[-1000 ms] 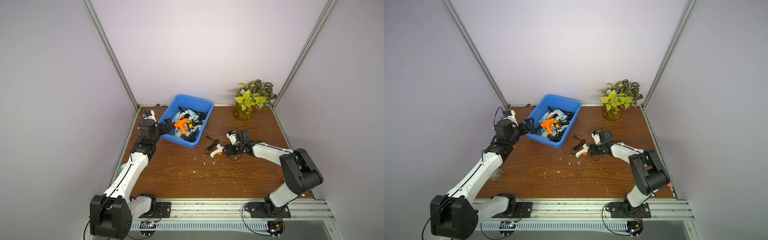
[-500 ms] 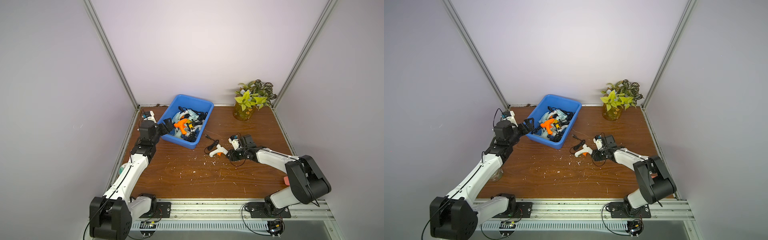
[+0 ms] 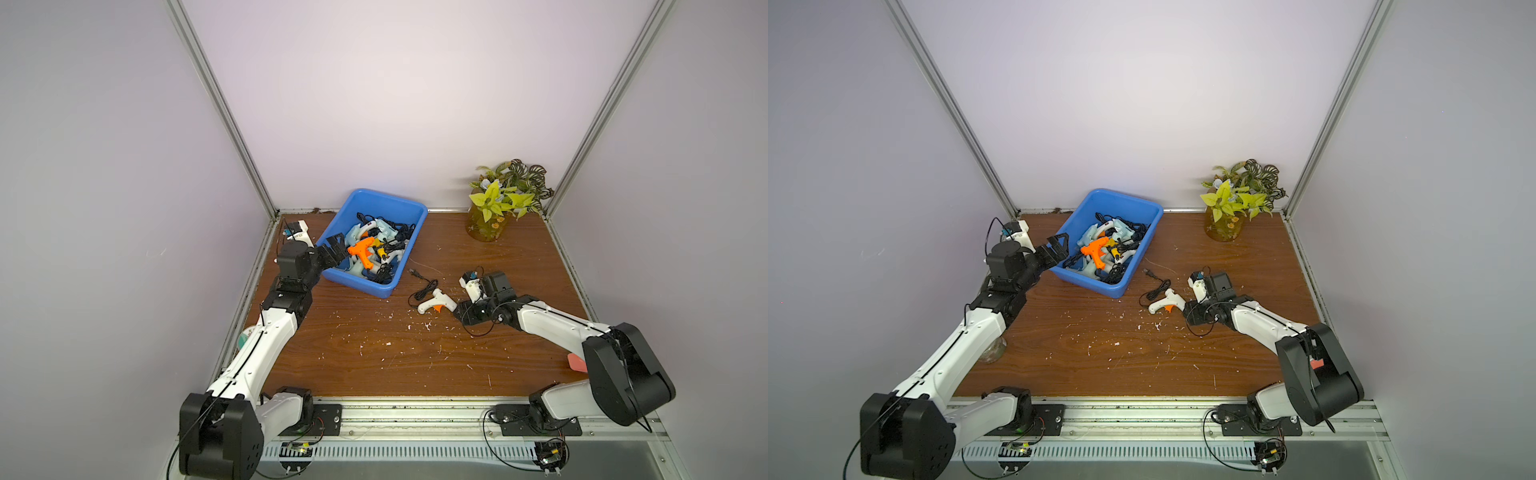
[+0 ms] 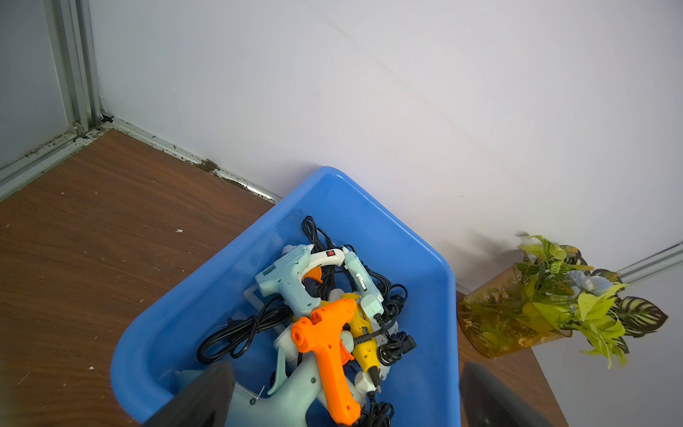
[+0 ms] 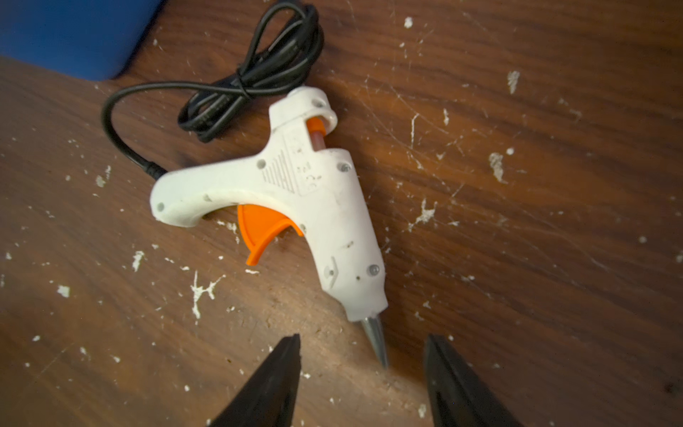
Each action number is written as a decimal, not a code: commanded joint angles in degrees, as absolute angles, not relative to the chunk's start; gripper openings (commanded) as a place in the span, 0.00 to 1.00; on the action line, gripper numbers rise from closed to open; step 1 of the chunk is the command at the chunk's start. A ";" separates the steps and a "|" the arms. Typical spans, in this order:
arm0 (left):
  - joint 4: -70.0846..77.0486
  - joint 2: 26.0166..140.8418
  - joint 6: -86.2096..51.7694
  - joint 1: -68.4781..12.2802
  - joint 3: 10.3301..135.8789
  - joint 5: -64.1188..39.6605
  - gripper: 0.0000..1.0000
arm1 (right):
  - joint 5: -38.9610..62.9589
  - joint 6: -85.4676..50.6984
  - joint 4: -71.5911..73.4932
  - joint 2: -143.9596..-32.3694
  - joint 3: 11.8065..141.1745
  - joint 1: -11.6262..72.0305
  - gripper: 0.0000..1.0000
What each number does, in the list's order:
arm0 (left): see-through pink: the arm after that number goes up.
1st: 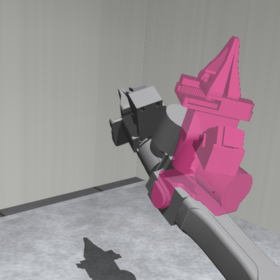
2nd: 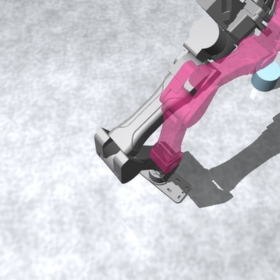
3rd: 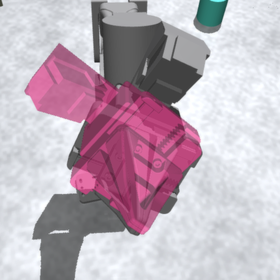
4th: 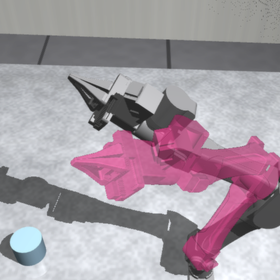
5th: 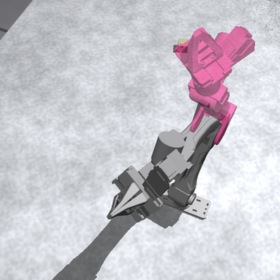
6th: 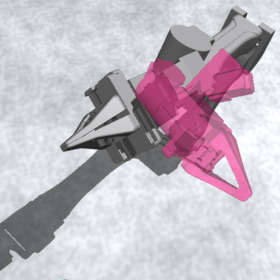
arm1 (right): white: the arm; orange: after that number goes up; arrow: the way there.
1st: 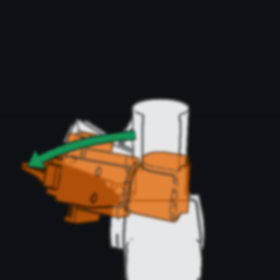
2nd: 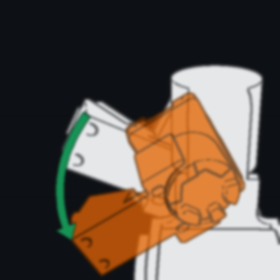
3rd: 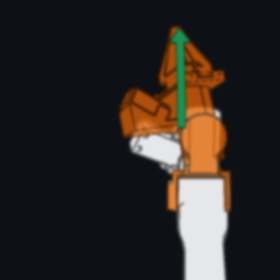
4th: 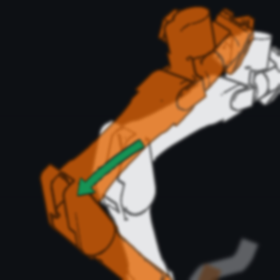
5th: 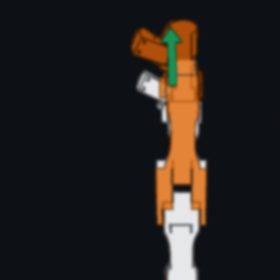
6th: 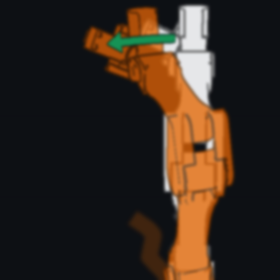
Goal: Put the hot melt glue gun into the storage box
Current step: Pick up the hot melt adhesive gun from the center of the board.
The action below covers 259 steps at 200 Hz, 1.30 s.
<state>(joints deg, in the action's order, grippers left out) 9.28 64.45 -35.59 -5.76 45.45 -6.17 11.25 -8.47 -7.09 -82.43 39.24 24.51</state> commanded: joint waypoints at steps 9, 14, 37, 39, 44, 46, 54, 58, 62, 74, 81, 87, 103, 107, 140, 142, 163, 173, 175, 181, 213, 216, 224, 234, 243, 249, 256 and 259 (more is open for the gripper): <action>11.16 63.72 -35.77 -5.29 44.74 -6.16 1.00 | 6.42 -5.65 -7.12 -85.80 43.19 27.68 0.65; 11.22 63.72 -35.77 -5.36 44.76 -6.19 1.00 | 5.41 -5.46 -7.27 -86.53 43.75 28.28 0.66; 11.06 63.70 -35.67 -5.34 44.76 -5.84 1.00 | 0.84 -5.10 -8.61 -90.36 46.16 30.31 0.66; 10.94 63.72 -35.68 -5.31 44.68 -5.68 1.00 | 0.45 -5.10 -8.68 -90.68 46.39 30.41 0.66; 10.88 63.72 -35.68 -5.34 44.66 -5.46 1.00 | -0.43 -5.10 -9.02 -91.33 46.70 30.77 0.66; 10.83 63.65 -35.68 -5.29 44.59 -5.41 1.00 | -0.79 -5.03 -9.09 -91.63 46.87 30.94 0.66; 10.88 63.48 -35.68 -5.32 44.40 -5.02 1.00 | -2.08 -4.90 -9.31 -92.45 47.19 31.38 0.65; 10.79 63.38 -35.68 -5.36 44.24 -4.93 1.00 | -2.59 -4.92 -9.40 -92.76 47.35 31.58 0.65; 10.81 63.29 -35.71 -5.36 44.14 -4.70 1.00 | -2.99 -4.84 -9.40 -93.03 47.36 31.80 0.65; 10.83 62.88 -35.77 -5.32 43.87 -4.40 1.00 | -3.60 -4.81 -9.52 -93.65 47.56 32.08 0.65; 10.83 62.61 -35.77 -5.35 43.73 -4.16 1.00 | -3.85 -4.67 -9.29 -93.84 47.61 32.26 0.65; 10.89 62.46 -35.86 -5.36 43.61 -4.07 1.00 | -4.17 -4.66 -8.99 -93.87 47.61 32.49 0.65; 10.86 62.10 -35.97 -5.26 43.55 -3.99 1.00 | -3.84 -4.74 -8.55 -94.52 47.77 32.66 0.63; 10.81 62.00 -35.97 -5.36 43.57 -3.97 1.00 | -3.77 -4.72 -8.40 -94.71 47.88 32.72 0.62; 9.88 61.65 -36.30 -5.27 43.68 -3.20 1.00 | -3.27 -5.05 -7.40 -95.51 47.93 33.21 0.47; 9.81 61.62 -36.36 -5.32 43.64 -3.17 1.00 | -3.26 -5.09 -7.39 -95.53 47.95 33.22 0.46; 9.76 61.70 -36.39 -5.35 43.71 -3.33 1.00 | -3.34 -5.27 -6.99 -94.97 47.66 33.30 0.35; 9.80 61.79 -36.39 -5.36 43.79 -3.63 1.00 | -3.75 -5.36 -6.96 -94.15 47.49 33.31 0.30; 9.77 61.79 -36.39 -5.41 43.80 -3.72 1.00 | -3.88 -5.41 -6.88 -94.03 47.45 33.24 0.29; 9.87 61.87 -36.39 -5.28 43.77 -4.00 1.00 | -4.38 -5.45 -6.91 -93.31 47.25 33.26 0.27; 11.09 62.22 -36.58 -5.28 43.70 -6.49 1.00 | -7.93 -6.82 -7.22 -88.66 46.45 33.31 0.19; 11.14 62.29 -36.71 -5.34 43.70 -6.83 1.00 | -8.32 -6.97 -7.20 -88.25 46.25 33.29 0.19; 11.60 62.39 -36.95 -5.36 43.71 -7.96 1.00 | -9.34 -7.43 -7.07 -86.46 45.91 33.31 0.17; 12.19 62.57 -37.52 -5.34 43.58 -9.48 1.00 | -10.86 -8.09 -6.75 -84.37 45.21 33.30 0.14; 12.76 62.75 -38.34 -5.36 43.39 -10.94 1.00 | -12.18 -8.63 -6.23 -82.11 44.56 33.24 0.12; 13.40 62.88 -39.14 -5.36 43.16 -11.83 1.00 | -12.92 -8.87 -5.87 -80.70 44.01 33.31 0.11; 14.43 63.01 -40.06 -5.39 42.67 -13.01 1.00 | -13.71 -9.20 -5.34 -79.20 43.46 33.25 0.10; 14.90 63.09 -40.39 -5.44 42.57 -13.56 1.00 | -14.02 -9.35 -5.05 -78.39 43.26 33.30 0.10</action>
